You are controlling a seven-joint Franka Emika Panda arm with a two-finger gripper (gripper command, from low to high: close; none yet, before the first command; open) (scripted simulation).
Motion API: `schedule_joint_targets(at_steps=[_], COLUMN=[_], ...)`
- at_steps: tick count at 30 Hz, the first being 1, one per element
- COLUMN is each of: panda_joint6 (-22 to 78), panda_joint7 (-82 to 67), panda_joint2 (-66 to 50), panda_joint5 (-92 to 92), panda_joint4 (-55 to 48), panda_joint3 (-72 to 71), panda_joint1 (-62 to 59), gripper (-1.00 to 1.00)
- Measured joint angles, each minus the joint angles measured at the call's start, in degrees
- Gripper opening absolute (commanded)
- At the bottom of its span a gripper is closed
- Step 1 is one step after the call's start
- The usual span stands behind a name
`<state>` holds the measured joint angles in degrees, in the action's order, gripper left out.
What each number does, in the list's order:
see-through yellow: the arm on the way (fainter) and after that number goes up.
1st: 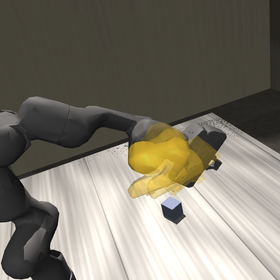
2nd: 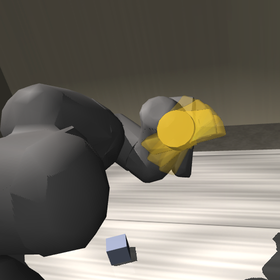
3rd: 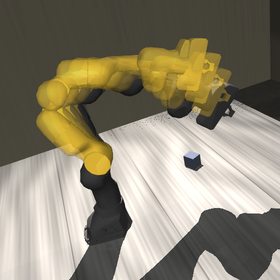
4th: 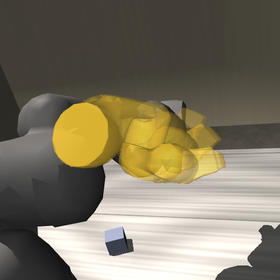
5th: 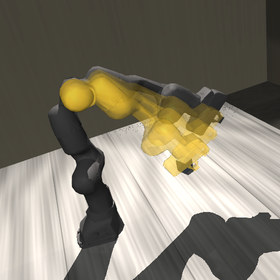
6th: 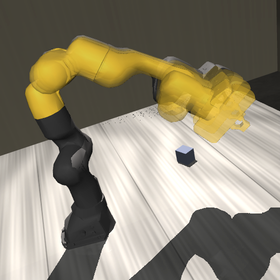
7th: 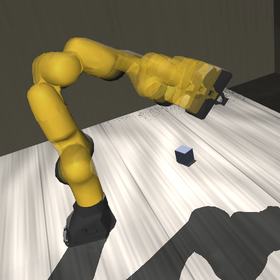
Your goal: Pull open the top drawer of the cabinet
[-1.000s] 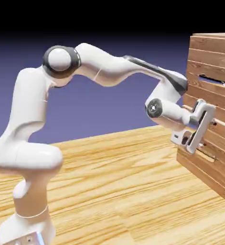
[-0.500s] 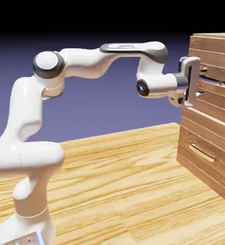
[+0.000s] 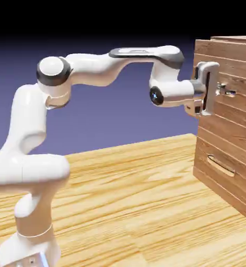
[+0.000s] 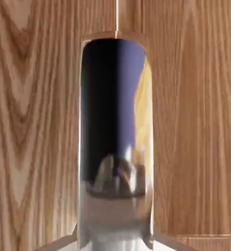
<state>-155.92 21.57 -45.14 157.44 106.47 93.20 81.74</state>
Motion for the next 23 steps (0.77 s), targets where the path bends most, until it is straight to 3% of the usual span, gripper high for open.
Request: schedule_joint_targets(at_steps=[19, 23], panda_joint6=[3.14, 6.25], panda_joint7=[2.09, 9.95], panda_joint2=[-8.82, -16.87], panda_joint5=[-4.80, -7.38], panda_joint4=[33.38, 37.05], panda_joint3=[29.77, 31.12], panda_joint1=[39.44, 39.65], gripper=[-1.00, -1.00])
